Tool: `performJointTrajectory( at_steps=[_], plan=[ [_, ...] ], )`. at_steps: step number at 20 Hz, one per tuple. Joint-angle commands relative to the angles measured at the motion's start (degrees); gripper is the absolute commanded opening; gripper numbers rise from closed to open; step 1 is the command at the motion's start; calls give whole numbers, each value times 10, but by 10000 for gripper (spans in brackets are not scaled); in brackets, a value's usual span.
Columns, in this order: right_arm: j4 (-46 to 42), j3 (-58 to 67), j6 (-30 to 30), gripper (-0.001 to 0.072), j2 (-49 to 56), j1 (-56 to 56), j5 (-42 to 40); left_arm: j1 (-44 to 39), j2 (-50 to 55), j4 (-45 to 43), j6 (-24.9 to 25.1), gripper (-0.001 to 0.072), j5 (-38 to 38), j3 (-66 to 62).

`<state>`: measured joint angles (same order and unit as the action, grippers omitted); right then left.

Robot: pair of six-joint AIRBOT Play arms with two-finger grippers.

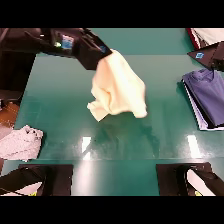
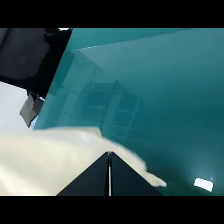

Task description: Fold the shirts.

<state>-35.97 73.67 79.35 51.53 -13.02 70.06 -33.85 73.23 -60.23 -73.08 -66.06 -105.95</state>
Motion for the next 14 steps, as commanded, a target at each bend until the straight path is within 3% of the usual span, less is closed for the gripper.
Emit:
performJointTrajectory(
  at_steps=[1,3,5,6,8,12,14],
  plan=[
    [2,0,0,17,-5,1,-5,-38,57,38,11,22,6,-13],
    [0,0,0,16,-5,13,-12,-40,112,51,11,47,18,-13],
    [-1,0,0,17,-5,20,-13,-28,139,47,-16,603,23,-13],
    [-1,0,0,17,-5,20,-13,-10,140,48,-36,643,16,-13],
    [-1,0,0,17,-5,18,-14,46,123,50,-47,643,-32,-14],
    [-1,0,0,17,-5,15,-16,166,104,37,-51,643,-193,36],
    [-1,0,0,17,-5,15,-14,191,85,49,-50,643,-172,151]
  ],
)
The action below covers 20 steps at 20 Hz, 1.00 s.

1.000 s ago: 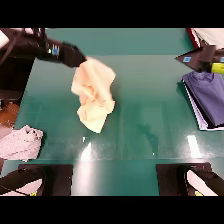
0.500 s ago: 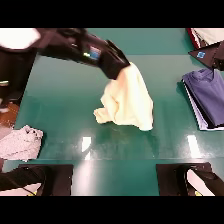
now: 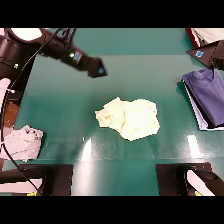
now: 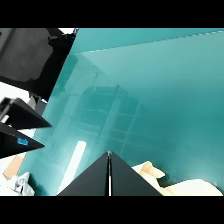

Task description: Fold the shirts.

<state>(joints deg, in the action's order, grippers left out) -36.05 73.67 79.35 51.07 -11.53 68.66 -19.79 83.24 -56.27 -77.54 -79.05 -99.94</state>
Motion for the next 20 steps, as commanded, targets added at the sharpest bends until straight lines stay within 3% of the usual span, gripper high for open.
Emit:
performJointTrajectory(
  at_steps=[1,5,8,14,17,20],
  plan=[
    [0,0,0,17,0,0,1,53,-26,20,-1,643,-15,162],
    [0,0,0,17,0,0,4,51,-37,106,35,644,98,396],
    [-2,0,0,17,0,12,2,50,-37,118,41,644,160,481],
    [-37,0,0,17,39,90,7,50,-34,212,96,643,217,506],
    [-72,0,2,16,75,148,4,34,-34,214,96,643,247,506],
    [-135,0,41,16,111,202,4,-9,-34,216,94,641,292,506]
  ],
)
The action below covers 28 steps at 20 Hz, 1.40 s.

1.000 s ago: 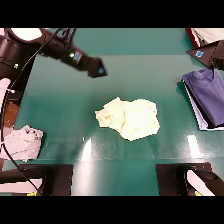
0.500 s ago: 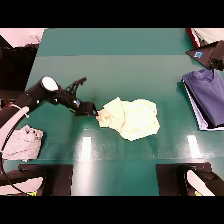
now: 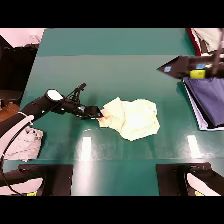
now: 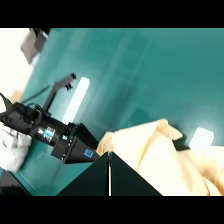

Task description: Fold the shirts.

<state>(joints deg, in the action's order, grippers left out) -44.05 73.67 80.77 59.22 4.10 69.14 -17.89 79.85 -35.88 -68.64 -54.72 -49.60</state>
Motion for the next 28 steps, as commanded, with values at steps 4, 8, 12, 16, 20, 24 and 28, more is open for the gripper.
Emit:
performJointTrajectory(
  at_steps=[4,8,12,16,20,24,28],
  plan=[
    [-88,-9,54,17,83,110,0,-29,-2,5,5,22,63,1],
    [-86,-37,53,599,148,162,45,14,-2,-24,5,21,-21,-33],
    [-86,-52,58,581,211,211,13,34,-2,-39,5,21,-49,-59],
    [-85,-52,60,578,241,254,-56,34,-2,-40,5,21,-47,-60],
    [-85,-52,60,475,242,279,-113,34,-2,-40,5,22,-47,-60],
    [-87,-38,57,15,230,269,-115,43,-12,-50,-2,21,-63,-69],
    [-176,43,77,14,117,183,-38,132,-128,-54,-1,21,-78,-133]
  ],
)
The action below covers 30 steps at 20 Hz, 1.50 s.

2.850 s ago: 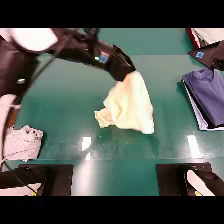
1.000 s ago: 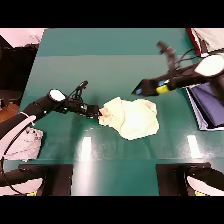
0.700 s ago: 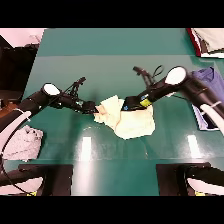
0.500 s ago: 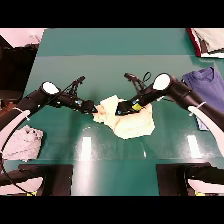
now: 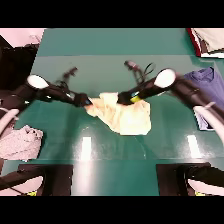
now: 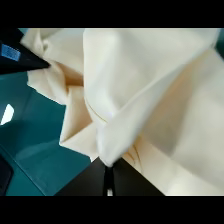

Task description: Fold the shirts.

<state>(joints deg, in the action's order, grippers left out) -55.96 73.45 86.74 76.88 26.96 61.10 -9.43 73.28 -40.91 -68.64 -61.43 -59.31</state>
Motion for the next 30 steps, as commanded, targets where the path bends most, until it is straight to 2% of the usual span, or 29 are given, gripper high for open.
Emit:
performJointTrajectory(
  at_steps=[1,5,10,15,19,22,25,28,30],
  plan=[
    [-77,68,31,14,-90,-75,58,71,-94,-5,-1,21,-15,-58],
    [-89,148,35,14,-179,-188,106,107,-185,-5,-1,21,-33,-141],
    [-86,213,32,14,-240,-241,133,107,-207,-5,-1,22,-85,-267],
    [-86,319,27,14,-263,-278,143,107,-207,-11,-7,22,-126,-422],
    [-86,455,27,14,-227,-310,164,107,-207,-16,-25,22,-179,-500],
    [-86,511,27,13,-177,-329,170,107,-206,-88,-50,22,-221,-475],
    [-86,430,28,13,-129,-304,171,107,-206,-172,-66,22,-210,-371],
    [-86,337,28,14,-53,-276,160,107,-198,-183,-66,22,-134,-200],
    [-85,304,27,14,7,-267,101,107,-178,-203,-66,22,-29,-88]
  ],
)
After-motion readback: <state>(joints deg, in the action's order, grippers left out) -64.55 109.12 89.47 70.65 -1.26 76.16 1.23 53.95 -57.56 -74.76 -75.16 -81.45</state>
